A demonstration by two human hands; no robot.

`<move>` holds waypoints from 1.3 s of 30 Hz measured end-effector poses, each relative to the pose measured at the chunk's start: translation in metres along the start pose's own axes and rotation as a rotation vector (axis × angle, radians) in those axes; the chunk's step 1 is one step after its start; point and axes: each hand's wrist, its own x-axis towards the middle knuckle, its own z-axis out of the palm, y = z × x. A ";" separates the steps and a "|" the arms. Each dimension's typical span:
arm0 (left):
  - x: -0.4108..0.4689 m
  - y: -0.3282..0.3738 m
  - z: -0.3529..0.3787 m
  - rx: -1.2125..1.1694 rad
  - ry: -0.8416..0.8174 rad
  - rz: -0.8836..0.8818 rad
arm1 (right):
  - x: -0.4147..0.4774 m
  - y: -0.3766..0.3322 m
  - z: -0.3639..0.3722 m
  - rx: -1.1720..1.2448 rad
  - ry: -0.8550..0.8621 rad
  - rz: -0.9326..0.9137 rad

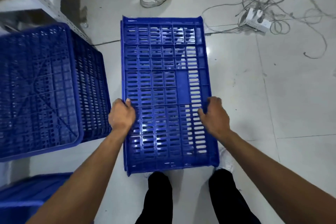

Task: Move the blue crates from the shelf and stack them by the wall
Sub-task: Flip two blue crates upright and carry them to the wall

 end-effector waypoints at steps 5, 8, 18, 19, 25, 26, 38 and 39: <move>0.019 -0.020 0.009 0.032 -0.003 -0.057 | 0.012 -0.011 0.019 0.036 0.179 0.011; 0.022 -0.023 0.011 0.024 -0.011 -0.061 | 0.025 -0.013 0.023 0.164 0.153 0.184; 0.022 0.003 0.020 -0.012 -0.061 -0.044 | 0.048 0.000 -0.001 0.706 -0.031 0.501; 0.020 0.008 0.022 -0.010 -0.079 -0.046 | 0.050 0.004 -0.005 0.706 -0.023 0.509; -0.001 0.044 0.044 -0.018 -0.164 -0.024 | 0.062 0.040 -0.038 0.646 0.020 0.515; -0.006 0.051 0.049 -0.020 -0.171 -0.017 | 0.063 0.047 -0.044 0.639 0.019 0.520; -0.039 0.132 0.097 -0.012 -0.273 0.033 | 0.069 0.115 -0.109 0.634 0.046 0.617; -0.039 0.136 0.097 -0.022 -0.282 0.023 | 0.068 0.117 -0.111 0.636 0.047 0.612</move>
